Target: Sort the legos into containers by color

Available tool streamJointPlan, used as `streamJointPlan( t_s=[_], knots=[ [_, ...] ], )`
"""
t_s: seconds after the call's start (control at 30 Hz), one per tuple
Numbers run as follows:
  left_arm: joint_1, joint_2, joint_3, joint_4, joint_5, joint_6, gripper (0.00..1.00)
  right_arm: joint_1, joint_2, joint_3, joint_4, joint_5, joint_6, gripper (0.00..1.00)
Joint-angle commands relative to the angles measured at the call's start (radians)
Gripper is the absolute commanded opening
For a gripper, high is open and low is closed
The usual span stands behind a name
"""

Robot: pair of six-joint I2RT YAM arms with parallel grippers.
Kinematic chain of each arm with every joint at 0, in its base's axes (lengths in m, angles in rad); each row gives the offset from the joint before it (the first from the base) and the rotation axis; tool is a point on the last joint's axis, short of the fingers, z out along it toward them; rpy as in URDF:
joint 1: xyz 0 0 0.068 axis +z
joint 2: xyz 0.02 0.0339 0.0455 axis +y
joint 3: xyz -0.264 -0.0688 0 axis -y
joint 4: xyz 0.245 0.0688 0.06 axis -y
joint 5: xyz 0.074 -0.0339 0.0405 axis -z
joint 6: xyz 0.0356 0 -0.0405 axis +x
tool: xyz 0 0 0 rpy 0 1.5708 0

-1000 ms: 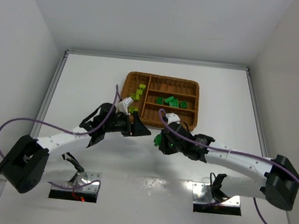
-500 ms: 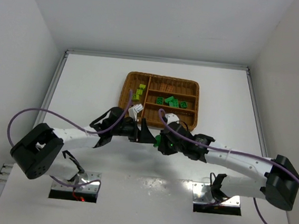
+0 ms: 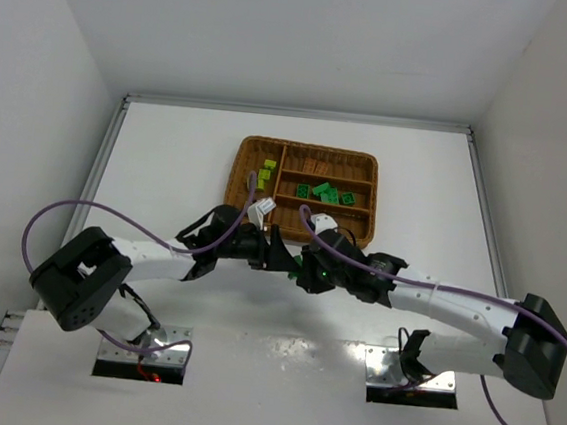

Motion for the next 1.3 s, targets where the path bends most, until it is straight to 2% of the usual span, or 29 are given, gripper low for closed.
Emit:
streamJointPlan(
  t_s=[0.0, 0.07, 0.3, 0.6, 0.63, 0.67, 0.7, 0.87, 1.27],
  knots=[
    [-0.011, -0.003, -0.005, 0.068, -0.005, -0.006, 0.69, 0.006, 0.008, 0.053, 0.01, -0.014, -0.005, 0.0],
    [-0.011, -0.003, -0.005, 0.068, -0.016, -0.015, 0.67, 0.006, 0.008, 0.053, 0.01, -0.014, -0.005, 0.0],
    [-0.011, 0.007, 0.005, 0.068, -0.007, -0.016, 0.53, 0.006, 0.008, 0.053, 0.01, -0.014, -0.005, 0.0],
    [-0.011, 0.007, 0.014, 0.077, 0.002, -0.045, 0.2, 0.006, -0.01, 0.053, -0.002, 0.006, -0.014, 0.0],
    [-0.002, 0.007, 0.014, 0.066, 0.002, -0.045, 0.15, 0.006, -0.01, 0.053, -0.011, 0.015, -0.014, 0.0],
    [-0.002, 0.007, 0.014, 0.051, 0.002, -0.054, 0.06, -0.004, -0.019, 0.053, -0.011, 0.015, -0.014, 0.0],
    [0.011, 0.007, 0.023, 0.042, 0.002, -0.054, 0.01, -0.004, -0.019, 0.053, -0.023, 0.044, -0.014, 0.0],
    [0.032, 0.007, 0.043, -0.027, 0.015, -0.04, 0.0, -0.013, -0.074, 0.031, -0.01, 0.055, -0.003, 0.0],
    [0.066, -0.034, 0.043, -0.107, 0.024, 0.003, 0.0, -0.077, -0.045, 0.04, 0.004, 0.117, 0.027, 0.0]
  ],
)
